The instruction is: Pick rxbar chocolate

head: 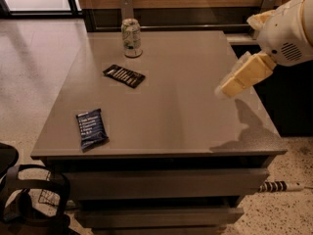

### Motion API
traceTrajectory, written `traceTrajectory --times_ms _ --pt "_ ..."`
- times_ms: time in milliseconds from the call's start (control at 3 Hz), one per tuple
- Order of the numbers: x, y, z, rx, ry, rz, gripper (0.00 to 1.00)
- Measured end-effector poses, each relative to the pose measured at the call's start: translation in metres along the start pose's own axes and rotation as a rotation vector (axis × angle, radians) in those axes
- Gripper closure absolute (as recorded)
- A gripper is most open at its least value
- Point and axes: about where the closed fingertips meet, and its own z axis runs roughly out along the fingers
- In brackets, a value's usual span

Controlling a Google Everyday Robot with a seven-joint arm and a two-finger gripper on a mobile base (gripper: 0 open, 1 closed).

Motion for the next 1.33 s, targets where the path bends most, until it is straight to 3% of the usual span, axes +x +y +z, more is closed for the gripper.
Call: traceTrajectory --times_ms 333,667,1333 --pt "-0.023 -0.011 0.028 0.018 -0.176 0.047 0.00" --pt "-0.037 -0.017 0.035 0.032 -0.242 0.065 0.00" --pt "-0.043 -0.017 0.046 0.016 -0.255 0.068 0.00"
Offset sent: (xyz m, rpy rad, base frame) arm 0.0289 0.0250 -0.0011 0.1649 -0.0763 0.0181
